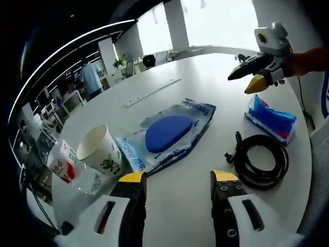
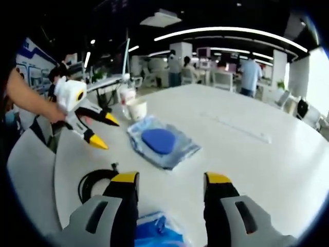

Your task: Arrange the tabletop items into an orderly group along one side of the table until the central work area is clear of visible clutter.

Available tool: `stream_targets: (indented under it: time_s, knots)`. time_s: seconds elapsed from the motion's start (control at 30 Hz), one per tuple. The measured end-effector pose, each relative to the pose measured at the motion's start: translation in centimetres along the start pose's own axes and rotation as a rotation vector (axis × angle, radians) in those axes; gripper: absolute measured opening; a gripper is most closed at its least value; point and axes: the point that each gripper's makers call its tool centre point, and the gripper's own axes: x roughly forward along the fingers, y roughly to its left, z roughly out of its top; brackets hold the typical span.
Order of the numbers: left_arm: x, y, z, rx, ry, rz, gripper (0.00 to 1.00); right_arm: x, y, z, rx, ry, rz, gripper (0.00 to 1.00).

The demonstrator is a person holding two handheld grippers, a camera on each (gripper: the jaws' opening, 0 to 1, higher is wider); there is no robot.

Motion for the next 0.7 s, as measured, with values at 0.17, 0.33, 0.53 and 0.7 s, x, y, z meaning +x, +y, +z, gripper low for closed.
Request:
stream_targets:
  time_s: [0.17, 0.33, 0.53, 0.7]
  knots:
    - [0.2, 0.4, -0.2, 0.003, 0.012, 0.012, 0.45, 0.4, -0.4, -0.1, 0.008, 0.005, -0.011, 0.42]
    - [0.4, 0.7, -0.2, 0.022, 0.012, 0.014, 0.4, 0.8, -0.5, 0.0, 0.014, 0.008, -0.016, 0.38]
    - [0.8, 1.4, -0.7, 0.009, 0.023, 0.025, 0.37, 1.3, -0.8, 0.1, 0.01, 0.016, -0.036, 0.35]
    - [0.9, 2.1, -0.7, -0.021, 0.013, 0.034, 0.36, 1.9, -0.7, 0.1, 0.003, 0.024, -0.027, 0.33]
